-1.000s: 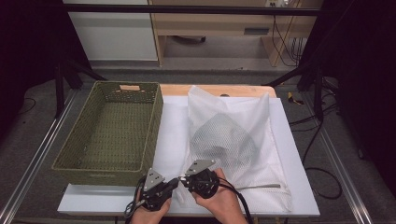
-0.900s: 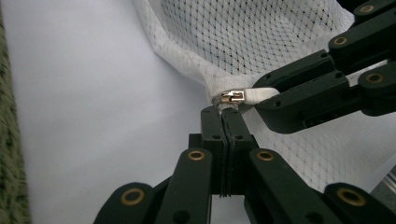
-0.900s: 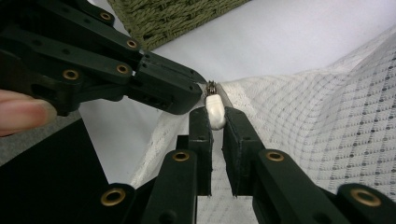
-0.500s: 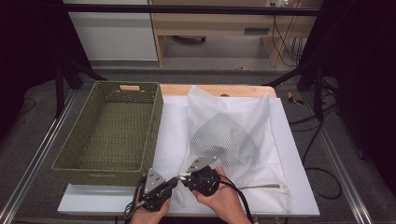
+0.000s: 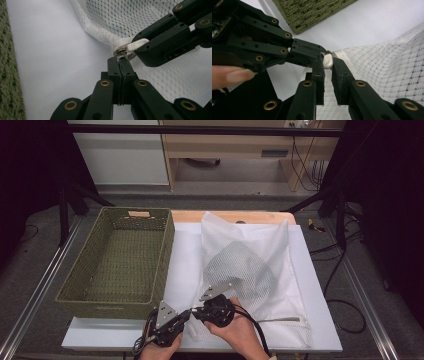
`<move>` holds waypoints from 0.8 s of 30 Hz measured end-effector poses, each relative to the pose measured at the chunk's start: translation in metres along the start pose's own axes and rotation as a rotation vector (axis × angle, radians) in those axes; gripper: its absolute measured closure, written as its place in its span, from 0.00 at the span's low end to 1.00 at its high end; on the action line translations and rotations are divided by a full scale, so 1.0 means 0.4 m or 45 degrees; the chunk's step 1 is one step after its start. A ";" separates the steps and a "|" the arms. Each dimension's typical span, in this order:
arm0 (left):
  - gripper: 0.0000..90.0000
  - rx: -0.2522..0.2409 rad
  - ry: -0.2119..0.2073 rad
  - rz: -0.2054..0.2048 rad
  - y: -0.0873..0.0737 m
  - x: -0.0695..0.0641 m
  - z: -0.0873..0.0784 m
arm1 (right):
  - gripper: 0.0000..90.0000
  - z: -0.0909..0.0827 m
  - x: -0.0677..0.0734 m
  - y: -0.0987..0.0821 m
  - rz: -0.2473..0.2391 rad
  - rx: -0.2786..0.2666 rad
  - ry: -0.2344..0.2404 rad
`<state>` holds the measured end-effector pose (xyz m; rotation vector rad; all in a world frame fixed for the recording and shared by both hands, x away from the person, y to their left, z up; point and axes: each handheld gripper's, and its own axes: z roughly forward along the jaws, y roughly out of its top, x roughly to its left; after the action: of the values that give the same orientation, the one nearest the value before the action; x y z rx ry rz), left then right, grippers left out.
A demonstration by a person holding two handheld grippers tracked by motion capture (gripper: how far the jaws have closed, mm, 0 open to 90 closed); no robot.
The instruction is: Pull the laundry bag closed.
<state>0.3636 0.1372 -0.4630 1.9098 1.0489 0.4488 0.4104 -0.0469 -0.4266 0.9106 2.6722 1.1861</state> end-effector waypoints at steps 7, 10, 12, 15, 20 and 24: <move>0.99 0.001 0.007 0.012 -0.001 -0.003 0.001 | 0.82 -0.001 0.002 0.008 0.022 -0.003 0.016; 0.99 0.001 0.008 0.017 -0.001 -0.003 0.001 | 0.82 -0.001 0.001 0.011 0.037 -0.006 0.021; 0.99 0.000 0.009 0.019 0.000 -0.004 0.001 | 0.84 -0.002 0.000 0.014 0.055 -0.013 0.026; 0.99 -0.005 0.010 0.021 0.001 -0.005 0.000 | 0.89 -0.002 -0.001 0.016 0.073 -0.010 0.020; 0.99 -0.017 0.003 0.004 0.002 -0.003 0.000 | 0.91 0.000 0.000 0.016 0.081 -0.006 -0.001; 0.99 -0.019 0.007 0.011 0.002 -0.003 0.000 | 0.91 -0.002 0.006 0.016 0.072 0.000 -0.030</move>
<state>0.3632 0.1360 -0.4623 1.9013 1.0387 0.4660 0.4114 -0.0428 -0.4214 0.9995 2.6450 1.1791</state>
